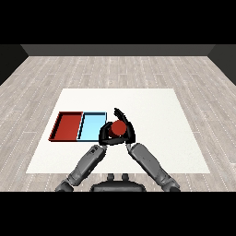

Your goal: Pick the red can and put it in the red box

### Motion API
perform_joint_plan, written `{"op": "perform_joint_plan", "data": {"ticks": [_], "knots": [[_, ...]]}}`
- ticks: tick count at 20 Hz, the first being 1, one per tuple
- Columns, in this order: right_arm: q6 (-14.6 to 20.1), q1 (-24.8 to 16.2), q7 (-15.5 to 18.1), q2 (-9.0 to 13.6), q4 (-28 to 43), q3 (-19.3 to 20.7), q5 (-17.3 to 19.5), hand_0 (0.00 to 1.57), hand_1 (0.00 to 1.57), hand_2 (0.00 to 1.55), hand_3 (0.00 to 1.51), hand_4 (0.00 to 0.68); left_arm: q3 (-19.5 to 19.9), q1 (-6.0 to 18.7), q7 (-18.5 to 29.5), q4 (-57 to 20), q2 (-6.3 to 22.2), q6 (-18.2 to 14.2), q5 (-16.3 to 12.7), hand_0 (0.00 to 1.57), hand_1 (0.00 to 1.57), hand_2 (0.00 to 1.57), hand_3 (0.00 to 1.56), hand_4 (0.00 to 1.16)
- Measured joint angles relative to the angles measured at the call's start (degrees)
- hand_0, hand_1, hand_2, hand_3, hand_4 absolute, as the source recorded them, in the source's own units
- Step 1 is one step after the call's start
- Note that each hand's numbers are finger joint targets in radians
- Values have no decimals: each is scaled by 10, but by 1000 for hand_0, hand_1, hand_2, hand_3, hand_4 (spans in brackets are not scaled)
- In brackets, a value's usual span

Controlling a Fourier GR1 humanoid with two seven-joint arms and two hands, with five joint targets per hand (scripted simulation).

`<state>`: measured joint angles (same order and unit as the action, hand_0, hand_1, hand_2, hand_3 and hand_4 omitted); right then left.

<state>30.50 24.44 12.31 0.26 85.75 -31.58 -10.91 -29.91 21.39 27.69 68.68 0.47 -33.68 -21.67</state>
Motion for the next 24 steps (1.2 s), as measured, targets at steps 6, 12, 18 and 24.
{"op": "perform_joint_plan", "data": {"ticks": [6, 12, 18, 24], "knots": [[-4, -16, -5, -2, 17, 11, 7, 0, 0, 0, 0, 0, 0, 2, -10, 12, -1, -11, 19, 1571, 1571, 1571, 1480, 1131], [-49, -50, -17, 9, 64, 54, -6, 0, 0, 0, 0, 0, 22, -6, -29, 34, 3, -16, 36, 1571, 1571, 1559, 1460, 1134], [-94, -122, -7, 43, 142, 91, -25, 0, 0, 0, 0, 0, 53, -10, -29, 36, 13, 1, 50, 1571, 1571, 1571, 1476, 1128], [-125, -186, -16, 84, 220, 132, -47, 0, 0, 0, 0, 0, 108, -3, -61, 57, 62, 17, 56, 1571, 1571, 1571, 1482, 1127]]}}
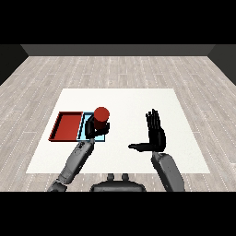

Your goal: Pick the red can and put it in the red box

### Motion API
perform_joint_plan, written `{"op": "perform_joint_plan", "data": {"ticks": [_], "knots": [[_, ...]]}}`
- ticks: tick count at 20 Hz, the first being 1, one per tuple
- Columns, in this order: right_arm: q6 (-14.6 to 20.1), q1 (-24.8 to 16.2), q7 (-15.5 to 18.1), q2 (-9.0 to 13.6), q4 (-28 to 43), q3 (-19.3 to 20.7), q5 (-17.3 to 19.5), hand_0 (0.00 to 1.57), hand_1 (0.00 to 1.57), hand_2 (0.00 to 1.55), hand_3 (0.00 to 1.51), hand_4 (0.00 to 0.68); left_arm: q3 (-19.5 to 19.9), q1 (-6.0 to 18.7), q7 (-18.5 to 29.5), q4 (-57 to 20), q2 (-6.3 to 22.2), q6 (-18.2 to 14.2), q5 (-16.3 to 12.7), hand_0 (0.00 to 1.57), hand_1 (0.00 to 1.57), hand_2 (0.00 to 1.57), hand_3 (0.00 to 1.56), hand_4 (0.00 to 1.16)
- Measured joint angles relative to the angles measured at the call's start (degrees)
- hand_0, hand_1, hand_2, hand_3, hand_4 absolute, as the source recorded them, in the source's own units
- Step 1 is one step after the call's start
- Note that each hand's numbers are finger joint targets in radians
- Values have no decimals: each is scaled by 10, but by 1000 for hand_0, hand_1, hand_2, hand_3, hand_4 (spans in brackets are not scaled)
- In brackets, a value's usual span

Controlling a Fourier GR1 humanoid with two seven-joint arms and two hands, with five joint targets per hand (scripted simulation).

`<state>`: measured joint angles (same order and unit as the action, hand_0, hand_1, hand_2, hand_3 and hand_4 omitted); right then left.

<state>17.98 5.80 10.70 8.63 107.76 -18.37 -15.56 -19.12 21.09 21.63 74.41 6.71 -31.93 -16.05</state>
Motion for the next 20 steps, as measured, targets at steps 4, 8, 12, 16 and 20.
{"op": "perform_joint_plan", "data": {"ticks": [4, 8, 12, 16, 20], "knots": [[-22, -57, 9, 25, 22, 33, -20, 0, 0, 0, 0, 0, 32, -7, -34, 29, 51, 0, 8, 1571, 1571, 1571, 1495, 1117], [-37, -78, 18, 39, 6, 65, -33, 0, 0, 0, 0, 0, 73, -5, -58, 12, 111, 14, 15, 1571, 1571, 1571, 1492, 1143], [-60, -105, 46, 37, -12, 77, -46, 0, 0, 0, 0, 0, 97, 10, -88, -53, 172, 26, 38, 1571, 1571, 1550, 1488, 1112], [-73, -103, 47, 42, -34, 95, -57, 0, 0, 0, 0, 0, 112, 21, -111, -154, 211, 45, 56, 1571, 1571, 1556, 1485, 1050], [-77, -92, 52, 39, -58, 103, -59, 0, 0, 0, 0, 0, 116, 50, -128, -282, 233, 61, 80, 1571, 1571, 1525, 1416, 1002]]}}
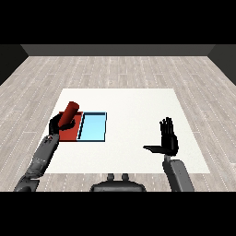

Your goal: Pick the red can and put it in the red box

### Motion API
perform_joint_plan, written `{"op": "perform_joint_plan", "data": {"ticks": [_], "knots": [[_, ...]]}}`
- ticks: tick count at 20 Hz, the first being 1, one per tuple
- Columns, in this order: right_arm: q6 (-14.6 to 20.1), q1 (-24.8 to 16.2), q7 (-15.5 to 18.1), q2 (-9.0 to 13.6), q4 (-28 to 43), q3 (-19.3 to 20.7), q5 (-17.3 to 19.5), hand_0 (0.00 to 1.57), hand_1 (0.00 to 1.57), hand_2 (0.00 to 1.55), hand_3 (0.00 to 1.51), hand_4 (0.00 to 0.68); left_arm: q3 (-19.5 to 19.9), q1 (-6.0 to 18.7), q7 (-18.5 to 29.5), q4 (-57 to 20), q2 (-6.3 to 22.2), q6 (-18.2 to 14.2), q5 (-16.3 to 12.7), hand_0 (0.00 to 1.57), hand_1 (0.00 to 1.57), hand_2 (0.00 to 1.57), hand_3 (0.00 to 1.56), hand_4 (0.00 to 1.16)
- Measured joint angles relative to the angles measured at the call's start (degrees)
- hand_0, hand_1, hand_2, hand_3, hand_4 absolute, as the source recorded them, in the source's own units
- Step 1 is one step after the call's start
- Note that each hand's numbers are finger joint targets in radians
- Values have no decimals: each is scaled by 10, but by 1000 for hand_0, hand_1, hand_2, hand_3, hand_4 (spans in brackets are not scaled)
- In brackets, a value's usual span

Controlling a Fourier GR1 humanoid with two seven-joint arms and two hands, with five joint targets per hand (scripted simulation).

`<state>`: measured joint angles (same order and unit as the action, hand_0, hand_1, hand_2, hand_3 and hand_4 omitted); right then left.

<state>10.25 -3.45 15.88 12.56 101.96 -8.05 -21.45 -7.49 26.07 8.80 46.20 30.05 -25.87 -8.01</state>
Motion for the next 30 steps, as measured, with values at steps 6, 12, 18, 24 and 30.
{"op": "perform_joint_plan", "data": {"ticks": [6, 12, 18, 24, 30], "knots": [[-3, 27, 19, -11, -50, 8, 5, 0, 0, 0, 0, 0, -7, 48, -33, -186, 7, 10, 41, 0, 0, 0, 0, 719], [-3, 57, 40, -22, -101, 14, 16, 0, 0, 0, 0, 0, -9, 85, -29, -317, -20, 32, 63, 258, 258, 572, 499, 642], [-13, 75, 56, -31, -129, 16, 17, 0, 0, 0, 0, 0, -27, 125, -36, -392, -16, 97, 93, 0, 0, 0, 0, 0], [-25, 77, 60, -32, -132, 17, 12, 0, 0, 0, 0, 0, 65, 139, 61, -353, -11, 116, 6, 1022, 1022, 959, 0, 0], [-41, 75, 61, -26, -128, 17, 7, 0, 0, 0, 0, 0, 161, 131, 224, -245, -60, 229, -108, 0, 0, 0, 0, 0]]}}
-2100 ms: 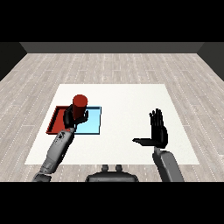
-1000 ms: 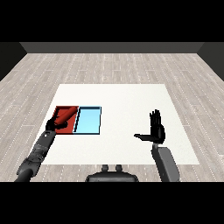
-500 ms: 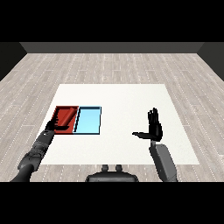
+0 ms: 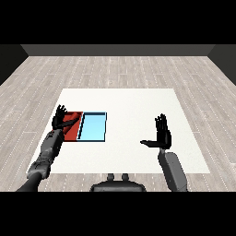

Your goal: Pick the red can and put it in the red box

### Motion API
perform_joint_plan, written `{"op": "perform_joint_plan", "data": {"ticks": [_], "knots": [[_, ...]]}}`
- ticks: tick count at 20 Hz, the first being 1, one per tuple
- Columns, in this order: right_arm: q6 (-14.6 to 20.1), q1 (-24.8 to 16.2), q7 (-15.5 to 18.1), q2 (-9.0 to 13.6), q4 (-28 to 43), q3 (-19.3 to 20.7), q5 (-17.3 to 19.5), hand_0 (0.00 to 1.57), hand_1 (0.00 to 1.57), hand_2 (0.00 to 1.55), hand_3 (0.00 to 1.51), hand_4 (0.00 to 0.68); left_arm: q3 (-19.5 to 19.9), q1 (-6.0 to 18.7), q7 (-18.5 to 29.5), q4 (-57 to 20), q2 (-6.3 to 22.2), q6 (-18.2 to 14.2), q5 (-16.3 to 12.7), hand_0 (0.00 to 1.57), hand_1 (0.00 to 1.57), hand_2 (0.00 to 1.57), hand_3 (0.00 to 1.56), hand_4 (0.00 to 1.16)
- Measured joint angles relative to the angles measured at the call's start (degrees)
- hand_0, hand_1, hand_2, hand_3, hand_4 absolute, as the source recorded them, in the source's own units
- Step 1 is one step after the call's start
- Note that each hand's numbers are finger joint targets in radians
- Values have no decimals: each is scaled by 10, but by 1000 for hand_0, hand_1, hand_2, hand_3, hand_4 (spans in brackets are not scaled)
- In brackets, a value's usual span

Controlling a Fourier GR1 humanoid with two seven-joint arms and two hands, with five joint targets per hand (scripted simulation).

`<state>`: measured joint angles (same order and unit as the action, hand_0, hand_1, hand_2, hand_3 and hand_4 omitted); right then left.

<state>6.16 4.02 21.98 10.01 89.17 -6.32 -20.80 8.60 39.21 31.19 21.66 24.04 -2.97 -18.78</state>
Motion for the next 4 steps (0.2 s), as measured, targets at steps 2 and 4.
{"op": "perform_joint_plan", "data": {"ticks": [2, 4], "knots": [[-3, 0, 1, 4, -2, 2, 1, 0, 0, 0, 0, 0, 14, -8, 45, 39, -32, 35, -26, 0, 0, 0, 0, 0], [-12, 0, 4, 12, -5, 4, 2, 0, 0, 0, 0, 0, 13, -23, 78, 81, -66, 63, -41, 0, 0, 0, 0, 0]]}}
